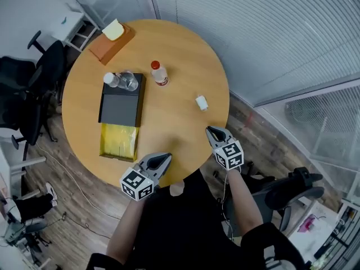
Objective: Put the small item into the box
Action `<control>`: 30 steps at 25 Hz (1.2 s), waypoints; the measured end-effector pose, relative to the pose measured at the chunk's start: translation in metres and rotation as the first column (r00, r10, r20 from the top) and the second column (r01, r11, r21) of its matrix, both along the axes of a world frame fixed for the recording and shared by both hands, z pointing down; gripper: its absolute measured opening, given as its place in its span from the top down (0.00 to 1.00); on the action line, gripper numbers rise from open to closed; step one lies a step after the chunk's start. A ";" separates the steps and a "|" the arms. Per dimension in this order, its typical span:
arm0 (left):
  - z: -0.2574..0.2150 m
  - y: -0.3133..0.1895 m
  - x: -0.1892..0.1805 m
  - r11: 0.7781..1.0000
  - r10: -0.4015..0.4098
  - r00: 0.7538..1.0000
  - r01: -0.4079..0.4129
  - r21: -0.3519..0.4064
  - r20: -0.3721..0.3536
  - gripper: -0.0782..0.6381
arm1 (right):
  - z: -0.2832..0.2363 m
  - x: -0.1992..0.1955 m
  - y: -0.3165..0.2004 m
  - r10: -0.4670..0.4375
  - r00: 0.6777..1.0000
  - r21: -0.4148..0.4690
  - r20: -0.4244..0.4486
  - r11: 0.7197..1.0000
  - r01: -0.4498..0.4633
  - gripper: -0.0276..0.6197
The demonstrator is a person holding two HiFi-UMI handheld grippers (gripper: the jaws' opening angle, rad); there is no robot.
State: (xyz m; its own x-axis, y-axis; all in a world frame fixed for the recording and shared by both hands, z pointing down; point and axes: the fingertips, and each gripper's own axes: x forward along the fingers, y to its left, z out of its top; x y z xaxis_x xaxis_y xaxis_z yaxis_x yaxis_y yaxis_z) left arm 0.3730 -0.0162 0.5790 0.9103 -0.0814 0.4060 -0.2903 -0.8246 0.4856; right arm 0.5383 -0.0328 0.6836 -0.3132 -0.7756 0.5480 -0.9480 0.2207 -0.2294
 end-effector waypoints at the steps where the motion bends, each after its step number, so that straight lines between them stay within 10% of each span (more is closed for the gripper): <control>1: -0.002 -0.003 0.002 1.000 -0.027 1.000 0.027 0.006 -0.004 0.88 | 0.005 0.004 -0.008 -0.016 1.000 -0.015 -0.004 1.000 0.016 0.95; 6: 0.003 -0.012 -0.003 0.989 -0.145 0.989 0.145 0.015 -0.006 0.88 | 0.036 0.017 -0.044 -0.048 0.999 -0.087 0.010 0.995 0.048 0.94; 16: 0.005 -0.004 -0.021 0.955 -0.290 0.957 0.291 0.054 -0.012 0.88 | 0.088 0.036 -0.077 -0.075 0.991 -0.192 -0.112 0.980 0.052 0.59; 30: 0.001 -0.003 -0.065 0.900 -0.432 0.902 0.432 0.064 -0.010 0.88 | 0.111 0.031 -0.097 -0.101 0.967 -0.257 -0.234 0.966 0.039 0.70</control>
